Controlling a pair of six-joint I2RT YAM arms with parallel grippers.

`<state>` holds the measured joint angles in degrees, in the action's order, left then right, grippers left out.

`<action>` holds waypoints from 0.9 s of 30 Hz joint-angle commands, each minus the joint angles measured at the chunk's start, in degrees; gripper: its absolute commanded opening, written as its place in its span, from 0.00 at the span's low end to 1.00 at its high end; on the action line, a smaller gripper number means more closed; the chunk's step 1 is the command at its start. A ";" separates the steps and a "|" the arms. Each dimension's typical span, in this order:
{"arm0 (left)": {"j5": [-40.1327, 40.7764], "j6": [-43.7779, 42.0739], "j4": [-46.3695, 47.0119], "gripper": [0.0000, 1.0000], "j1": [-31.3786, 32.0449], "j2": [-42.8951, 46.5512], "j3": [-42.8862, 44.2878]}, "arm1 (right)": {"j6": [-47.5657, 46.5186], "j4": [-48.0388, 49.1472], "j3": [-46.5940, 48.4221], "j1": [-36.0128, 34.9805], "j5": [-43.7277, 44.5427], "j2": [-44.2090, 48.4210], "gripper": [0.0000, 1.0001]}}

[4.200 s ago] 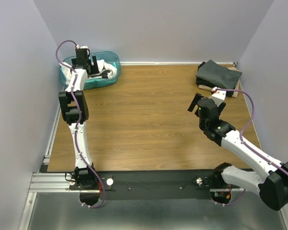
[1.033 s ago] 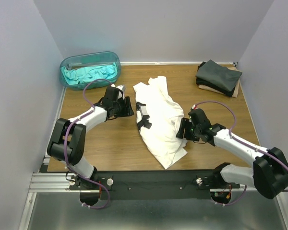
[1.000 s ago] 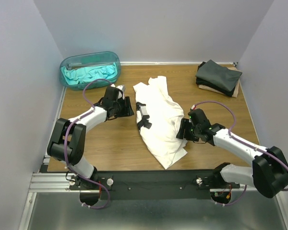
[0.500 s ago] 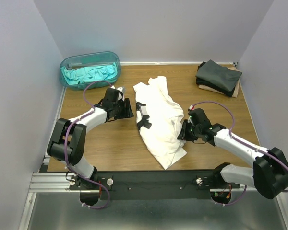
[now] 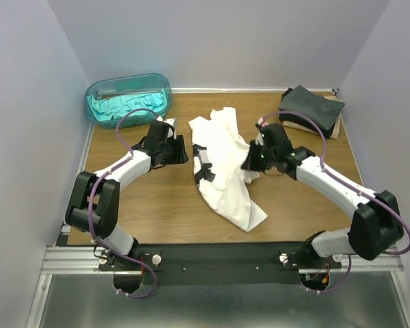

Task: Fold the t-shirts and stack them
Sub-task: Flatten the tshirt out

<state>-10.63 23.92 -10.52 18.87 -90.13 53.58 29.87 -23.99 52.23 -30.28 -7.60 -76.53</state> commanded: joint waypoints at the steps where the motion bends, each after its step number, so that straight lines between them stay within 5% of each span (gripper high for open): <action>1: 5.79 -3.17 -3.44 0.63 -0.06 3.46 4.16 | -3.85 1.66 15.42 -1.97 -1.20 -5.37 0.00; 8: 9.75 -5.37 -8.02 0.65 -3.74 7.50 8.90 | -3.68 1.58 37.21 -7.94 0.12 -15.66 0.00; 15: 3.97 -6.52 -9.07 0.66 -12.52 12.69 12.07 | -1.57 1.40 45.94 -8.92 2.84 -14.53 0.00; 22: 3.08 -8.19 -10.31 0.66 -16.32 12.17 15.06 | -3.14 1.22 39.65 -8.05 23.18 -6.10 0.00; 27: 0.80 -7.22 -9.87 0.66 -16.32 10.41 15.32 | -3.51 1.57 29.09 1.52 30.53 -7.66 0.00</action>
<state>-6.66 17.06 -19.46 2.72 -78.56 67.85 26.87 -22.11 88.68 -35.75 12.23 -81.89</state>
